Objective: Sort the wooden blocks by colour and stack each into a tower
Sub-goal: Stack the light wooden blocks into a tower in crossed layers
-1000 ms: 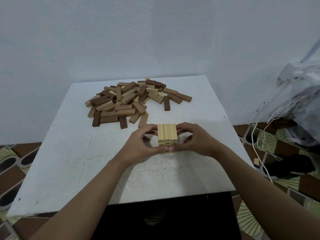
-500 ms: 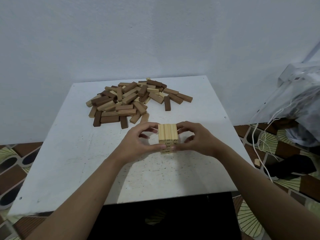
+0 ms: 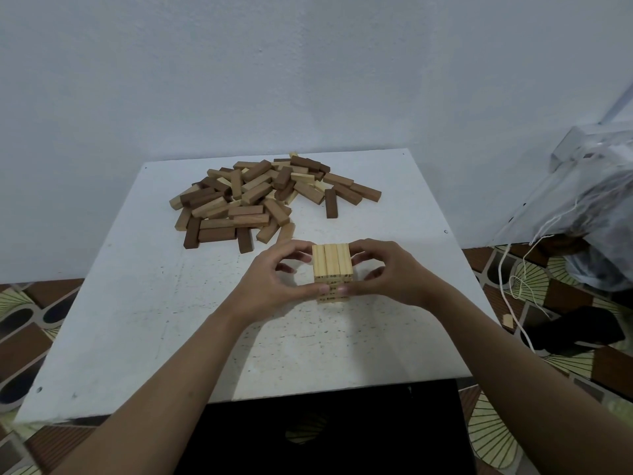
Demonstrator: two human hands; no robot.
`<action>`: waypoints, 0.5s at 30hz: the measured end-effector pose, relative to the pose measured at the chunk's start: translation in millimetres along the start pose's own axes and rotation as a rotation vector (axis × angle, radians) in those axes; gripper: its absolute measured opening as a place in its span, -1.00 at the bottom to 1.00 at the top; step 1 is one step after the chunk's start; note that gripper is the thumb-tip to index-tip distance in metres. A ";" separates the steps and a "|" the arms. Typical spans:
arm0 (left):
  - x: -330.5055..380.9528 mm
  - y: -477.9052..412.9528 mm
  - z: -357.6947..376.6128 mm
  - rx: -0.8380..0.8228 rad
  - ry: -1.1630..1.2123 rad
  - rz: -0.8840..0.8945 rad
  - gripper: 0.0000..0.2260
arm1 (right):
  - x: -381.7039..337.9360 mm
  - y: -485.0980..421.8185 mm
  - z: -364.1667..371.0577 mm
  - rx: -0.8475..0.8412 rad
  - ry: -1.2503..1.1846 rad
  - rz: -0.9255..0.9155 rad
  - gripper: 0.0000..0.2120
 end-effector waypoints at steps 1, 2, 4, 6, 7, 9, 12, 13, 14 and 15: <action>-0.5 -0.1 -0.1 -0.001 0.000 0.001 -0.43 | 0.0 0.3 0.3 -0.002 -0.002 0.001 -0.45; -1.1 -0.1 -0.2 -0.005 0.003 0.002 -0.42 | 0.1 0.7 0.4 -0.004 -0.003 0.003 -0.45; -2.5 0.3 -1.4 -0.013 0.016 -0.003 -0.37 | -0.1 1.4 0.3 -0.005 -0.008 0.001 -0.42; -1.4 0.5 -2.8 -0.014 0.021 -0.006 -0.34 | -1.0 2.0 -1.6 0.003 -0.013 0.004 -0.37; 0.1 0.0 -3.3 -0.014 0.015 0.001 -0.34 | -1.8 2.2 -2.9 0.010 -0.017 0.004 -0.37; 3.3 -1.2 -3.6 -0.013 -0.003 0.016 -0.35 | -4.5 2.1 -5.2 0.020 -0.026 -0.001 -0.38; 5.7 -2.3 -3.5 -0.017 -0.018 0.026 -0.39 | -8.2 0.7 -6.0 0.021 -0.027 -0.014 -0.42; 5.8 -2.4 -3.1 -0.018 -0.021 0.029 -0.40 | -8.9 0.3 -6.1 0.021 -0.026 -0.016 -0.43; 5.7 -2.5 -2.8 -0.019 -0.022 0.031 -0.41 | -9.3 -0.4 -6.1 0.021 -0.025 -0.014 -0.44; 5.5 -2.5 -2.1 -0.019 -0.019 0.032 -0.42 | -9.6 -0.8 -6.3 0.019 -0.025 -0.011 -0.45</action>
Point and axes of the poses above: each hand's wrist, its own y-axis away from the middle knuckle, its own z-axis out of the palm, x = y × z, the point moved 4 cm from there along -y, towards the middle knuckle, and after that the axes turned 7 degrees about y, right-handed, at the moved point
